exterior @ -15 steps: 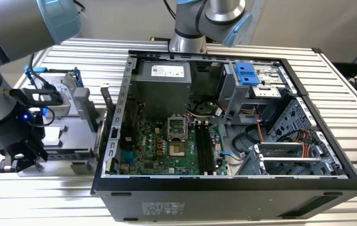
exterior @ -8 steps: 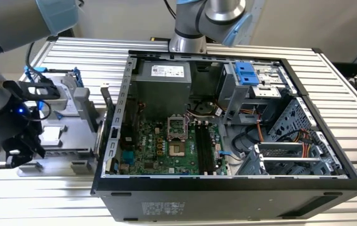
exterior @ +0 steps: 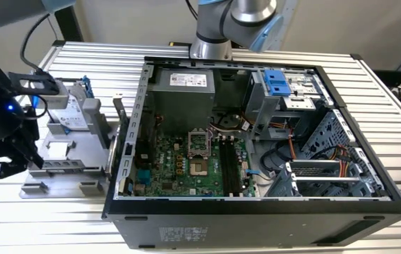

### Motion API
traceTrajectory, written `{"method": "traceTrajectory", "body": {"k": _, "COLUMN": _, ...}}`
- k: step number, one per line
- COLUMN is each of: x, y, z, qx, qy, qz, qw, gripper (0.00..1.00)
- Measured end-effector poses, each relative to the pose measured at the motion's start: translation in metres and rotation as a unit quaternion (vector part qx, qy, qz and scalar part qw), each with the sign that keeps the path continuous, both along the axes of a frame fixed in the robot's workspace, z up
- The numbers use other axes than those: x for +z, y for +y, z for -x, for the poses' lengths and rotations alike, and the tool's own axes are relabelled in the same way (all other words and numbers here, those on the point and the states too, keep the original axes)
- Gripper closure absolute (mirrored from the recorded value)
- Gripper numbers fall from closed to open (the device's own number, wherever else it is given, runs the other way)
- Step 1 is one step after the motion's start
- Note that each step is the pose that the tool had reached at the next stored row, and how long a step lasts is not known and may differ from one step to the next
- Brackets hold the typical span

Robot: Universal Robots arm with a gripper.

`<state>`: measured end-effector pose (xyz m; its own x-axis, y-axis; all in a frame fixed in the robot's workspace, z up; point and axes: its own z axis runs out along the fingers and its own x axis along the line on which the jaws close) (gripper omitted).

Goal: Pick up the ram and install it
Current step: 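Pick up the ram and move it above insertion slot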

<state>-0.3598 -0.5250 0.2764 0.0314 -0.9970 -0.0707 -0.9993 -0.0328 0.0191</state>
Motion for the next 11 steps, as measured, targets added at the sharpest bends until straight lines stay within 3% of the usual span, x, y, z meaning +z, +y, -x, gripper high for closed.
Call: {"method": "traceTrajectory", "body": {"k": 11, "x": 0.0502, "y": 0.0000, "z": 0.0000, "qx": 0.000, "qy": 0.0001, "qz": 0.0001, "qw": 1.00000, "gripper": 1.00}}
